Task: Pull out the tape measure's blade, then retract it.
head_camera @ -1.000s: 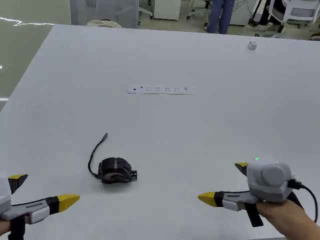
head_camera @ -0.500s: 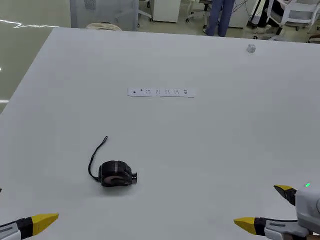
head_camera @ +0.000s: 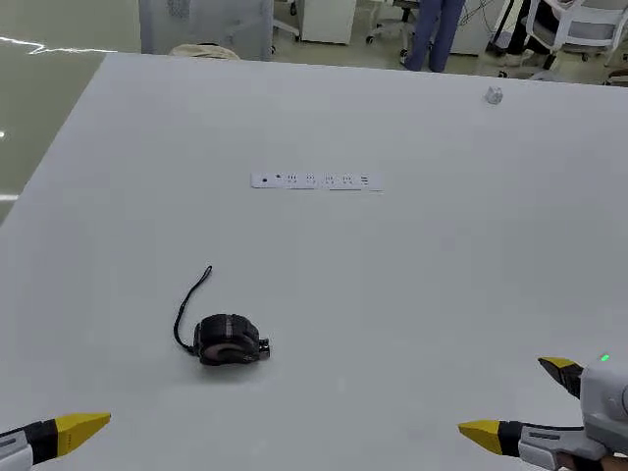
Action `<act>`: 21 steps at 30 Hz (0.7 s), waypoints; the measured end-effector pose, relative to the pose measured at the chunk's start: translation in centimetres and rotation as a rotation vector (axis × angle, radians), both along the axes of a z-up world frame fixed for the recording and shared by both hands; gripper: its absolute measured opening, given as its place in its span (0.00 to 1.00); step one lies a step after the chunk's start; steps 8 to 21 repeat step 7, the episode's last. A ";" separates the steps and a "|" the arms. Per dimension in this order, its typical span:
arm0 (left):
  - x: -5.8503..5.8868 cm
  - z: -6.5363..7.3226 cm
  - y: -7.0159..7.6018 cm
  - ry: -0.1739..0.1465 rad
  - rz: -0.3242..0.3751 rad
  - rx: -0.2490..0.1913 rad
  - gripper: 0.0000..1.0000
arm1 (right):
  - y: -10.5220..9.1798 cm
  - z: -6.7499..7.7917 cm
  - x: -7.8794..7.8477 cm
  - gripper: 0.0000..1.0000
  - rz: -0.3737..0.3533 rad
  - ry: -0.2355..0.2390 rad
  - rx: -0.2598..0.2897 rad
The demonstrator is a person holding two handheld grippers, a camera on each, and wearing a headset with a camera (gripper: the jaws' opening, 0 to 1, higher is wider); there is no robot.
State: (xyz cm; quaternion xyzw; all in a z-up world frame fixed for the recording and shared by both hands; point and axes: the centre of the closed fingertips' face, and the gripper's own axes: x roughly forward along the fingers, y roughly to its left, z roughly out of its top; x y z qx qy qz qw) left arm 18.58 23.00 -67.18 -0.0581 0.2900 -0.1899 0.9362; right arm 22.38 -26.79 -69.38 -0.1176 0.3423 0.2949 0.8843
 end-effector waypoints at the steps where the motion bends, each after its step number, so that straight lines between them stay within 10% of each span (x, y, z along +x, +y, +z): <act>1: -0.1 0.0 0.1 0.001 0.000 -0.002 1.00 | -0.2 0.0 0.0 1.00 0.000 0.000 -0.001; 21: -0.2 0.0 0.8 -0.004 -0.005 0.020 1.00 | -0.3 -0.1 -0.3 1.00 0.004 0.007 -0.005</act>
